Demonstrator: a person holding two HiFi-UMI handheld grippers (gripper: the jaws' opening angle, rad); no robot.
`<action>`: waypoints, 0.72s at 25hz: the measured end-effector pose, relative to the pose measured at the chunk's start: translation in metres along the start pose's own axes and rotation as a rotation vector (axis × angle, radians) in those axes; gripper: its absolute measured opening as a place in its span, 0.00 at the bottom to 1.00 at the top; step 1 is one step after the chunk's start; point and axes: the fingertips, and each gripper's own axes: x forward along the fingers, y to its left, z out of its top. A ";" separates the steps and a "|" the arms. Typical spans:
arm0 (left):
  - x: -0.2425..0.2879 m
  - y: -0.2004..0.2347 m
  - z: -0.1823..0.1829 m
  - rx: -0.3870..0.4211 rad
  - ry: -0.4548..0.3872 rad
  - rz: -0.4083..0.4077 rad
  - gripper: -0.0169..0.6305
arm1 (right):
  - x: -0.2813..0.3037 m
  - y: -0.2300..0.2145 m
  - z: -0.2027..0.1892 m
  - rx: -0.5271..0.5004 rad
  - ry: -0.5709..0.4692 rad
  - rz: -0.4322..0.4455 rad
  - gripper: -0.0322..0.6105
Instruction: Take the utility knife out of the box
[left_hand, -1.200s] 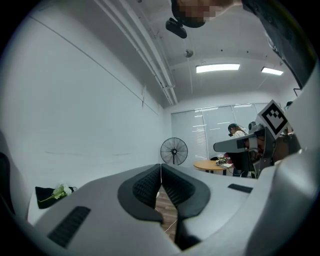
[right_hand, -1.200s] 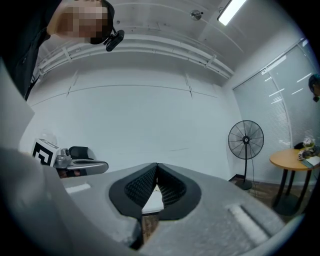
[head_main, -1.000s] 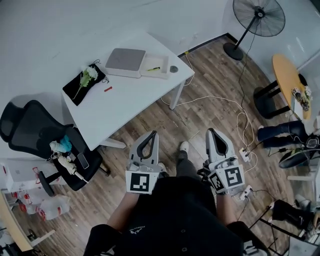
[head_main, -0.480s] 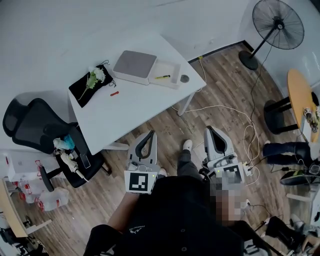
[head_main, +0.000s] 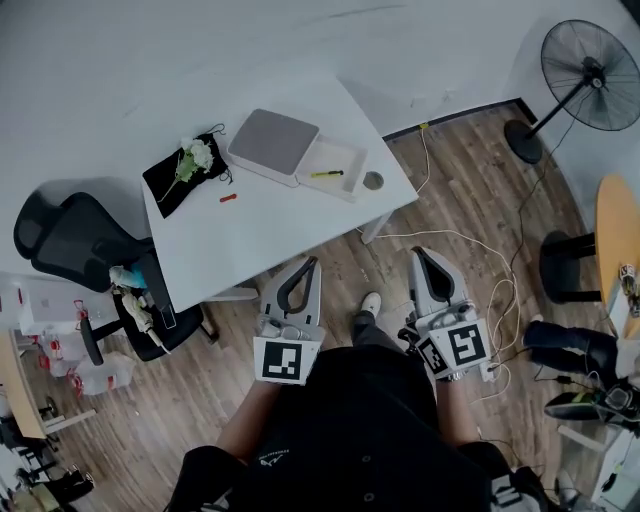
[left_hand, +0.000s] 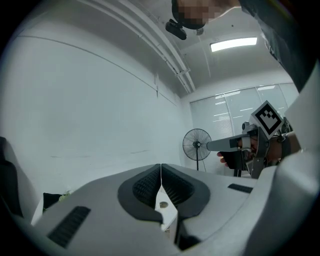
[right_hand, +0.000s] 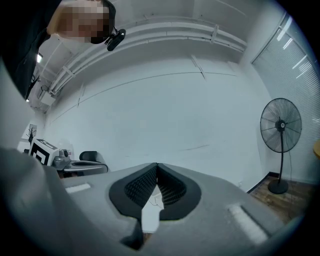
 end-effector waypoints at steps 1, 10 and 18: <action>0.008 -0.003 0.000 0.001 0.002 0.014 0.04 | 0.004 -0.008 0.001 0.002 0.003 0.017 0.06; 0.068 -0.033 -0.004 -0.006 0.001 0.105 0.04 | 0.024 -0.079 0.005 -0.006 0.013 0.113 0.06; 0.096 -0.041 -0.011 0.032 0.016 0.054 0.04 | 0.025 -0.104 0.008 0.014 -0.001 0.097 0.06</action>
